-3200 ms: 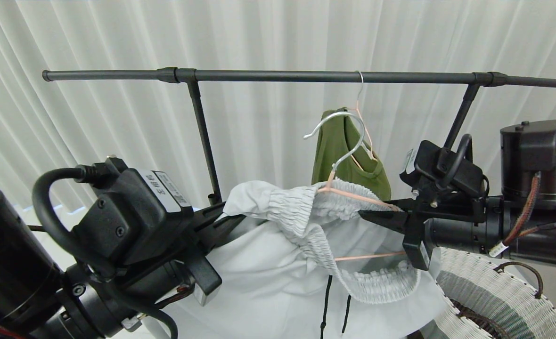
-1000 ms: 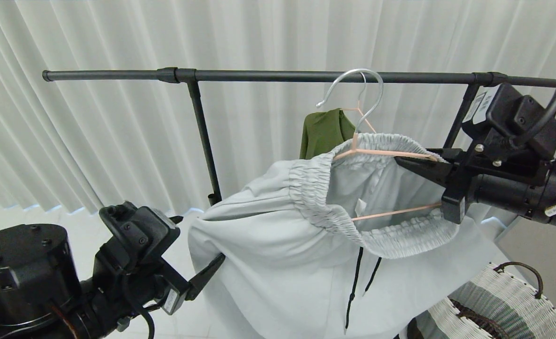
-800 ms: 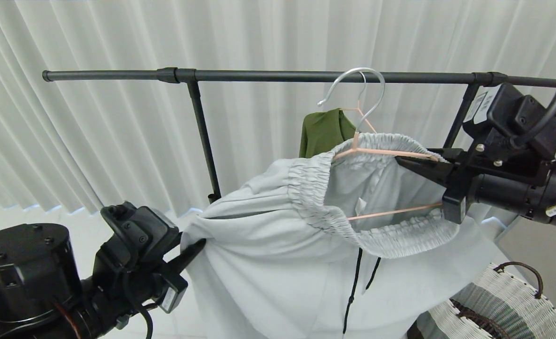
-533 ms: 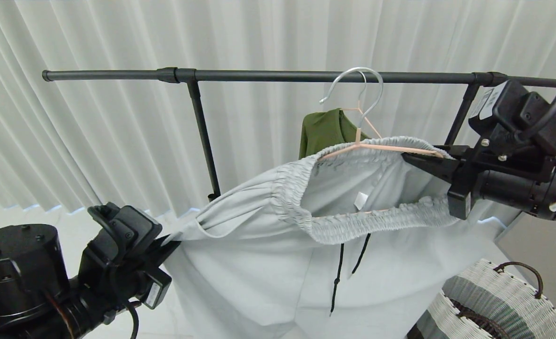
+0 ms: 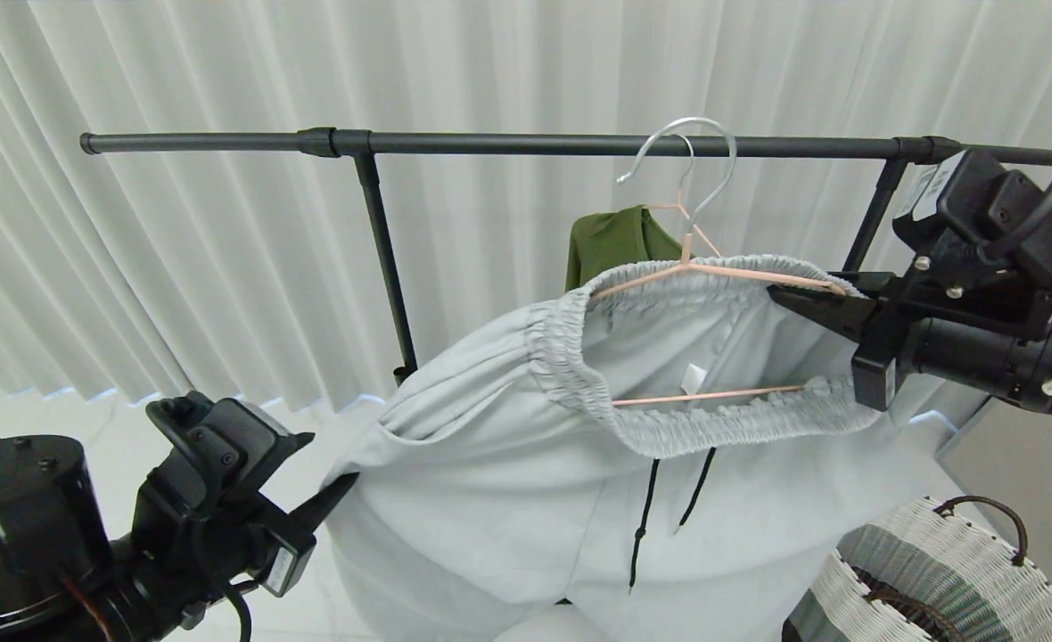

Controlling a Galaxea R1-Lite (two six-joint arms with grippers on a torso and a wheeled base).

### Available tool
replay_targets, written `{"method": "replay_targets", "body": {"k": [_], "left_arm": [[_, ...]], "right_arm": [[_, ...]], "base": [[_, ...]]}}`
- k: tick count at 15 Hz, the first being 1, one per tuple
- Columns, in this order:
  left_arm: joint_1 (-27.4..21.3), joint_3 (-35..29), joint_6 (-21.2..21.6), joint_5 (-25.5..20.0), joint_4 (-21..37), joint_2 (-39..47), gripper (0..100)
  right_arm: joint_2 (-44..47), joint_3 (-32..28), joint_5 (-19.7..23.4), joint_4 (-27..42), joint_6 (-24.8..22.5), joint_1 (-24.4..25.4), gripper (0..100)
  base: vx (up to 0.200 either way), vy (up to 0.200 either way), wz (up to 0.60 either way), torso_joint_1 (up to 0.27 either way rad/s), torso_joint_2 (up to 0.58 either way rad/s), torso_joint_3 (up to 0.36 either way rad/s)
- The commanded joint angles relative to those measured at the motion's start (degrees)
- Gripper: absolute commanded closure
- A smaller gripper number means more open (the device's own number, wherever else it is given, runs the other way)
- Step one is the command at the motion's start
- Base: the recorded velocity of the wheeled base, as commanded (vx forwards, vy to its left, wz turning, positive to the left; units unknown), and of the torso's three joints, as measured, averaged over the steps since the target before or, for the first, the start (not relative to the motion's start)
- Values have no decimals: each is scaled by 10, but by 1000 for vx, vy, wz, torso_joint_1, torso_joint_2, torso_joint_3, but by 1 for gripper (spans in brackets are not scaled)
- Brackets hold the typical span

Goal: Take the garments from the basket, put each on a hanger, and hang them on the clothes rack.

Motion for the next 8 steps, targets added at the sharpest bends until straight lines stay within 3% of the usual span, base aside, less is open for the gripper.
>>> {"method": "replay_targets", "body": {"k": [1, 4, 8], "left_arm": [[-1, 8, 0, 0, 0, -16, 0], [-4, 22, 2, 0, 0, -40, 0], [-16, 25, 58, 0, 0, -78, 0]], "right_arm": [[0, -1, 0, 0, 0, -4, 100], [-4, 2, -5, 1, 0, -28, 100], [-51, 34, -92, 19, 52, -70, 100]], "base": [[0, 0, 0, 0, 0, 0], [0, 0, 0, 0, 0, 0], [0, 0, 0, 0, 0, 0]]}}
